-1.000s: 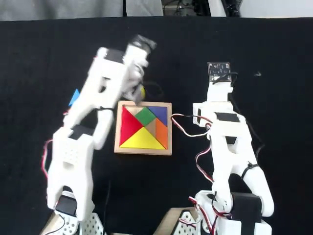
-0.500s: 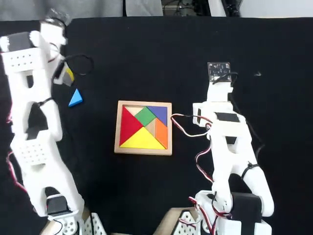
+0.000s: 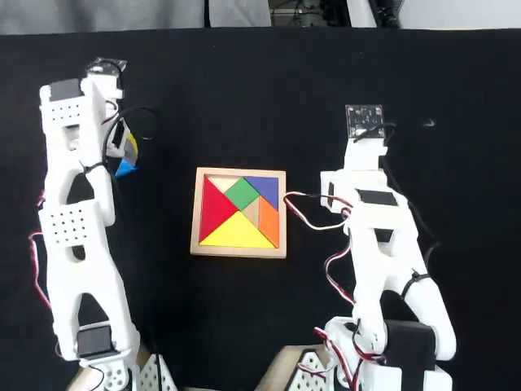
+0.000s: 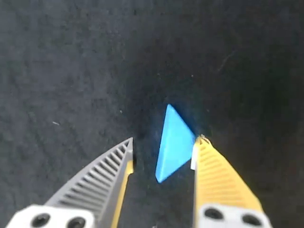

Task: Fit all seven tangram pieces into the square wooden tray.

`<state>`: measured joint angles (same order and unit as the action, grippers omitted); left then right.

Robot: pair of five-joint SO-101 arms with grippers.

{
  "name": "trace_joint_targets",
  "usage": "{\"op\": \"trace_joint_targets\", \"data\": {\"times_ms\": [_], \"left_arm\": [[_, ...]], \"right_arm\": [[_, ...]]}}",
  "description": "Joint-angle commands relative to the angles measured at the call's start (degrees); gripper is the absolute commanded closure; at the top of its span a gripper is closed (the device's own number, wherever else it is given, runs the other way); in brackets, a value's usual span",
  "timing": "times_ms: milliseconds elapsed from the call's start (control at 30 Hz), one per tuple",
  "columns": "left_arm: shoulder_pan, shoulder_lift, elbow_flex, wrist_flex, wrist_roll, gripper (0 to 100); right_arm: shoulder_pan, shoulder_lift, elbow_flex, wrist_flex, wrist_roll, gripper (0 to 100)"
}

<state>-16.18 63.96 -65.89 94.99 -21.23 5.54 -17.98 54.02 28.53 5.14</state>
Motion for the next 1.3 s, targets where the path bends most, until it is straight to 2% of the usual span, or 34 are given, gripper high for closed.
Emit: {"op": "trace_joint_targets", "data": {"times_ms": [0, 500, 667, 900, 1133, 1200, 1267], "left_arm": [[-0.40, 1.93, -6.11, -0.35, 0.97, 80], [0.31, 4.22, -9.01, 2.37, 0.53, 80], [-1.45, 4.75, -13.23, 2.46, -4.40, 80], [-2.07, 4.22, -14.90, 5.71, -5.63, 80], [-1.45, 4.66, -15.25, 5.71, -7.38, 80], [-1.89, 4.40, -16.92, 5.71, -11.87, 80], [-2.24, 4.84, -18.24, 5.71, -19.43, 80]], "right_arm": [[-0.79, -0.04, -0.40, -1.32, 0.44, 98.7], [-0.79, -0.04, -0.40, -1.32, 0.44, 98.7], [-0.79, -0.04, -0.40, -1.32, 0.44, 98.7], [-0.79, -0.04, -0.48, -1.32, 0.44, 98.7], [-0.79, -0.04, -0.48, -1.32, 0.44, 98.7], [-0.79, -0.04, -0.40, -1.32, 0.44, 98.7], [-1.05, -0.04, -0.40, -1.32, 0.44, 98.7]]}}
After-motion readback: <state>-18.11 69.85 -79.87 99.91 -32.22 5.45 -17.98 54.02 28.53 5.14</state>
